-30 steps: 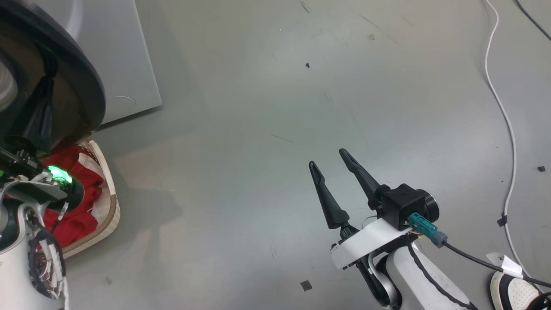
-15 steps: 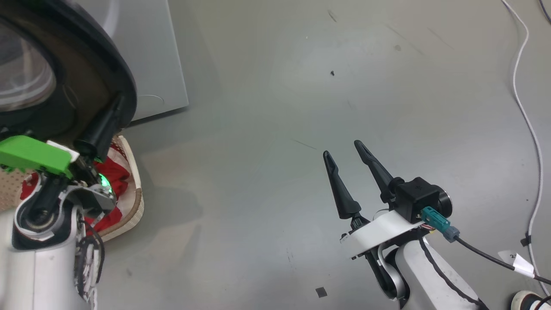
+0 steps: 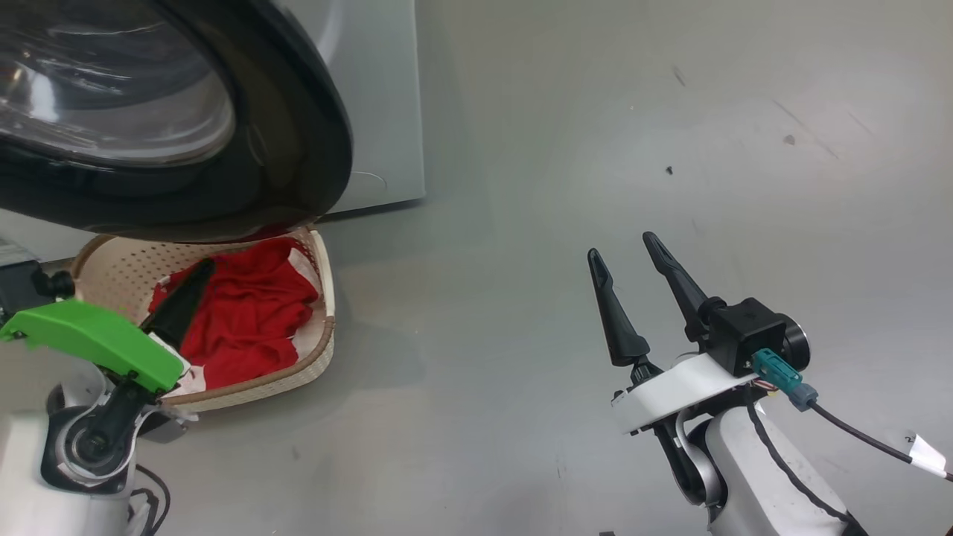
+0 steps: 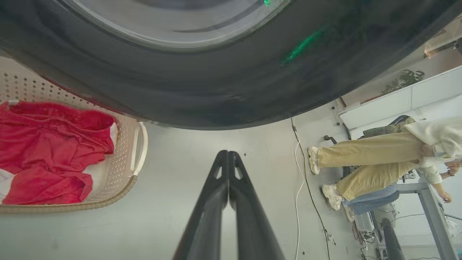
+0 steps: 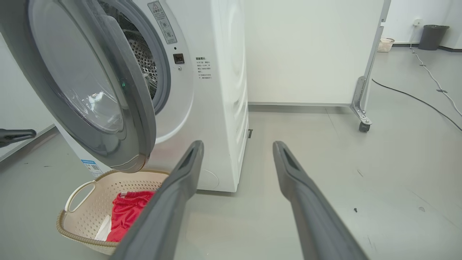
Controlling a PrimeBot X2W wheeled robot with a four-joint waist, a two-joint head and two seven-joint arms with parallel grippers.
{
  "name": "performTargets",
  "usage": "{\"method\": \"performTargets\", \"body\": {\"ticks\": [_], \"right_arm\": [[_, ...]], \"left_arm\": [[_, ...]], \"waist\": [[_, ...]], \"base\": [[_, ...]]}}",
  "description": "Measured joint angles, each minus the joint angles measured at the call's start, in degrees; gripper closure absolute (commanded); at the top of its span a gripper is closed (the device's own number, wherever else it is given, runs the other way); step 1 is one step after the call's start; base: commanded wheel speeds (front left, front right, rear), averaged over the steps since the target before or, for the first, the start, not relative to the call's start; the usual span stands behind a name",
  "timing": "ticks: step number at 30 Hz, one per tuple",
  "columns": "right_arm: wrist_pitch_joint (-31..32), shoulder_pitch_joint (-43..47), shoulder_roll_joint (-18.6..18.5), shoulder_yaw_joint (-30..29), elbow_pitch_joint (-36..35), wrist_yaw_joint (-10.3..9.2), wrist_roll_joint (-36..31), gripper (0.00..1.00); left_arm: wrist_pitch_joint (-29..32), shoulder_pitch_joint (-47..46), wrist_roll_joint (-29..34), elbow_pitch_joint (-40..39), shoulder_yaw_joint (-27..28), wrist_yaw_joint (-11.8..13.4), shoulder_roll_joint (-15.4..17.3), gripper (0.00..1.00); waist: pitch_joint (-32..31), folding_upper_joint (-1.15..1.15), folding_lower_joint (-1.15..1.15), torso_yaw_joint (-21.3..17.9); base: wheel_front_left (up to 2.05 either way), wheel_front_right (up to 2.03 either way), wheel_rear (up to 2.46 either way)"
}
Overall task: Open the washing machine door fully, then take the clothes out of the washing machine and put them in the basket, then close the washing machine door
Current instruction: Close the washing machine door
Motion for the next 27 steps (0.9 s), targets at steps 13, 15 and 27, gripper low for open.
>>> {"method": "performTargets", "body": {"ticks": [13,15,27], "right_arm": [[0.00,0.13,-0.34,-2.01,-0.64,1.00,-1.92,0.00],[-0.01,0.13,-0.31,-1.97,-0.67,1.05,-1.93,0.00],[-0.01,0.83,-0.27,-2.77,-0.97,1.66,-2.55,0.00]], "left_arm": [[-18.75,4.04,20.36,-1.79,-1.72,-0.52,4.24,1.00],[-21.54,4.90,22.92,-2.30,-1.77,-0.53,4.81,1.00],[-35.74,8.89,31.26,-2.63,-3.24,-0.54,4.14,1.00]], "waist": [[-3.43,0.00,0.00,8.02],[-3.81,0.00,0.00,8.55],[-4.59,0.00,0.00,9.44]], "base": [[0.00,0.00,0.00],[0.00,0.00,0.00],[0.00,0.00,0.00]]}}
